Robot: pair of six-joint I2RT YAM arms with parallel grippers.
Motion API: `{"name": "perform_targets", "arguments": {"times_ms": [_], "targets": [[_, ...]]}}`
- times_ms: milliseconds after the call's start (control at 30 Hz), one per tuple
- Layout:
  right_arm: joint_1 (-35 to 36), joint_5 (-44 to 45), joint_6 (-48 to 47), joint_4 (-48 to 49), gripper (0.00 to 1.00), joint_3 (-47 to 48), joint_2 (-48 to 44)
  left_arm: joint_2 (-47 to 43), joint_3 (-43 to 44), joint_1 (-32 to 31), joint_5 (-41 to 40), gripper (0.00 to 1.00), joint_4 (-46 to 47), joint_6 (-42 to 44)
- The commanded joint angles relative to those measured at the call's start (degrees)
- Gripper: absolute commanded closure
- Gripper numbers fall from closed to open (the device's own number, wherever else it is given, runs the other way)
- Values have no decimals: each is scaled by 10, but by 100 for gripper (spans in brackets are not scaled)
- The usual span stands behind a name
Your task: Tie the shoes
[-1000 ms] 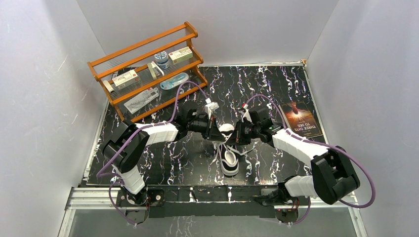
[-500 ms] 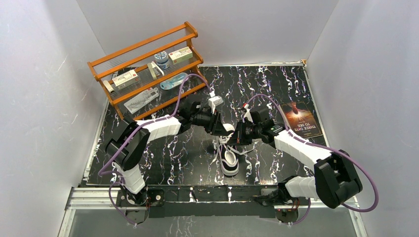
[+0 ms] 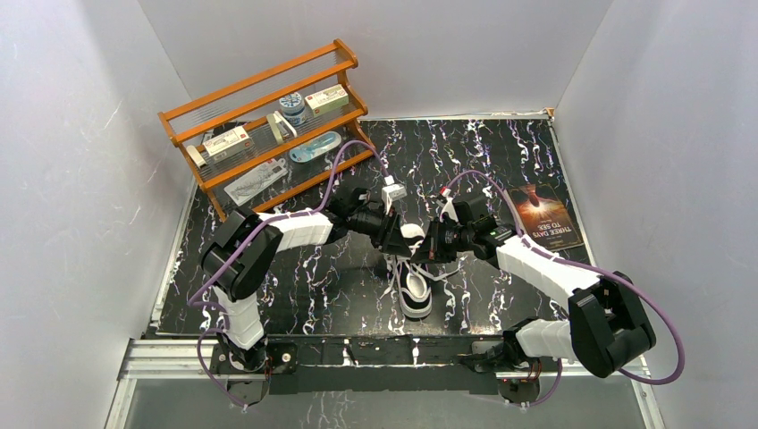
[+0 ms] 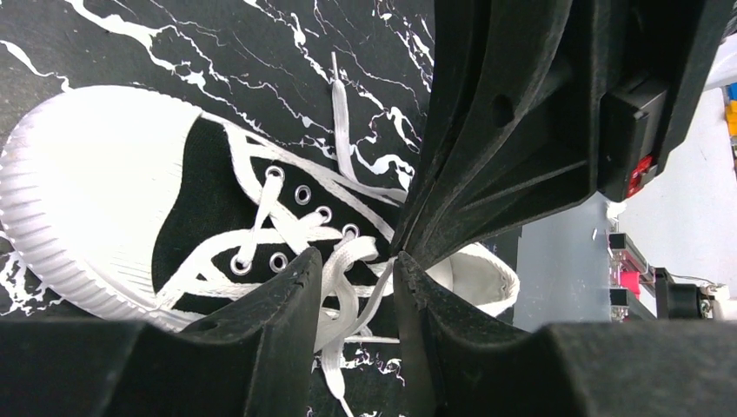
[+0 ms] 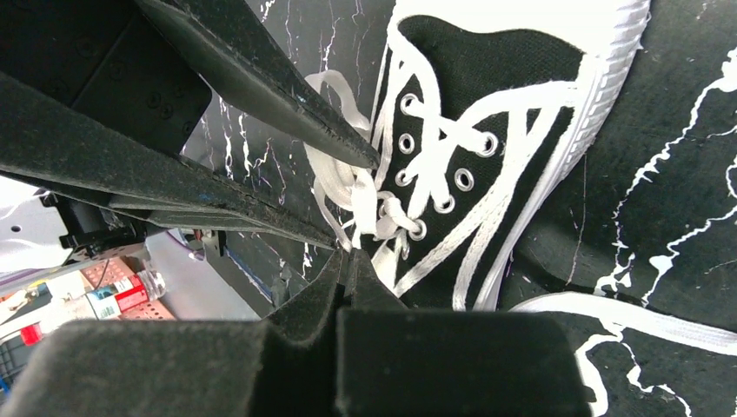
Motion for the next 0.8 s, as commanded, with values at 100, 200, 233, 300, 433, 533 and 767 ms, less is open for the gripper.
{"name": "perform_targets", "arguments": {"times_ms": [100,200,233,300,433,533,767], "targets": [[2,-16,-14,10,100,-1,-15,-27,-22,9,-2,61,69,-41],[2,-21,-24,-8,100,1,-13,-27,-16,13,-11,61,44,-28],[2,-21,-26,-18,100,3,-11,-19,-9,12,-9,63,31,-19],[2,-21,-26,-24,100,2,-15,-11,-4,11,1,65,30,-14],[2,-20,-28,-31,100,5,-11,-1,1,11,9,69,17,-1],[2,-21,-29,-29,100,8,-8,4,1,7,18,70,15,5],[2,-20,-8,-2,100,11,-4,-13,-1,4,2,100,4,7]]}}
